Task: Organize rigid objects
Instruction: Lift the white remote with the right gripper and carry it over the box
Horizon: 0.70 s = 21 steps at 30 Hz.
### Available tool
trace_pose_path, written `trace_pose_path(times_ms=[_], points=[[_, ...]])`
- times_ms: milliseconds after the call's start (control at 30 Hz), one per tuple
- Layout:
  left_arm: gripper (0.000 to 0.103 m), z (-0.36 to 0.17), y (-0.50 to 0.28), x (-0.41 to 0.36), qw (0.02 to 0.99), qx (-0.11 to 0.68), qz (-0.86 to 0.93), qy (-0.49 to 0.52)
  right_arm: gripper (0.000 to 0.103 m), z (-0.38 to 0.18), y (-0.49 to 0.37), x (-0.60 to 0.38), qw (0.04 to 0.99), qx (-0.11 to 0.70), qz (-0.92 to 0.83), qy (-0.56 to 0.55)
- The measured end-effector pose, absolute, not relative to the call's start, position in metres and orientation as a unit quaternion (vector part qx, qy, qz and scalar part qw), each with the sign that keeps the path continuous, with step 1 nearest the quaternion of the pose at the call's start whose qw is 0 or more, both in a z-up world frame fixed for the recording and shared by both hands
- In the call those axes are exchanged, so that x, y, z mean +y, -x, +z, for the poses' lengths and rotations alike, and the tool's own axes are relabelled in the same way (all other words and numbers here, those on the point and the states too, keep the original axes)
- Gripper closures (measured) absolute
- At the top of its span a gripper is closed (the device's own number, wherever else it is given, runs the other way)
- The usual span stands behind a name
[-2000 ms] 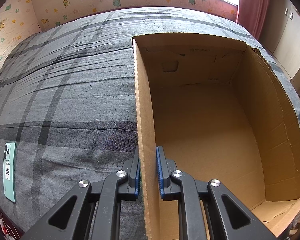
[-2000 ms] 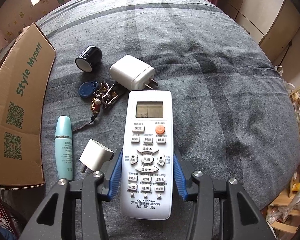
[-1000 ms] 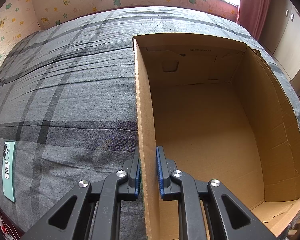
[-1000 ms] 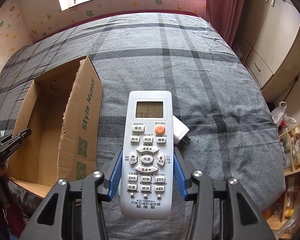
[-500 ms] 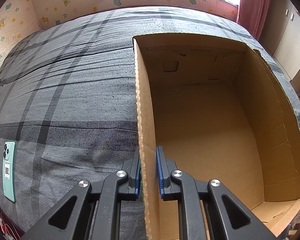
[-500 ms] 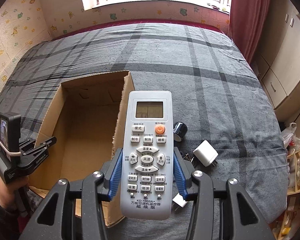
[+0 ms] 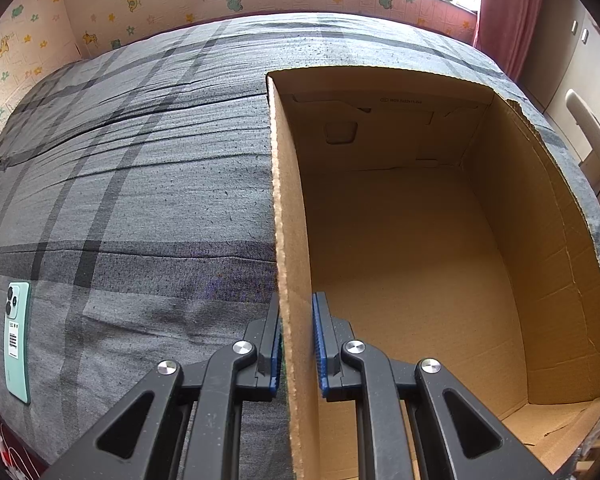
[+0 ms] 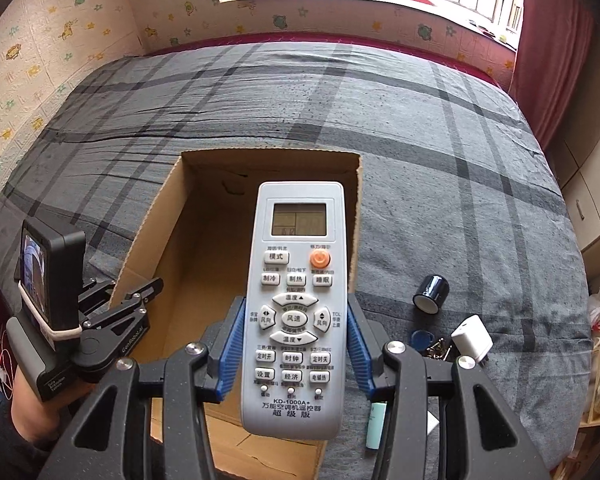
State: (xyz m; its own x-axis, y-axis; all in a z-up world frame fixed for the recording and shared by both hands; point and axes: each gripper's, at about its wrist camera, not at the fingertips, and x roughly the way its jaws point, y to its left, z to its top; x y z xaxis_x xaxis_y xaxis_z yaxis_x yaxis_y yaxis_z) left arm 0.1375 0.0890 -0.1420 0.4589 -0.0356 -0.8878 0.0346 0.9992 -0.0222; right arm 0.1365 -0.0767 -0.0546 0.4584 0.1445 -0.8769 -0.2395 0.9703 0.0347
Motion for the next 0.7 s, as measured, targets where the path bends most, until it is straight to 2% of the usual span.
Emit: trace_pose_path(times_ms=[700], points=[[0.088,-0.143,-0.139,0.089,0.853,0.522,-0.019,0.000,0.053,-0.139,-0.191,-0.017,0.779,0.603,0.165,0.047]])
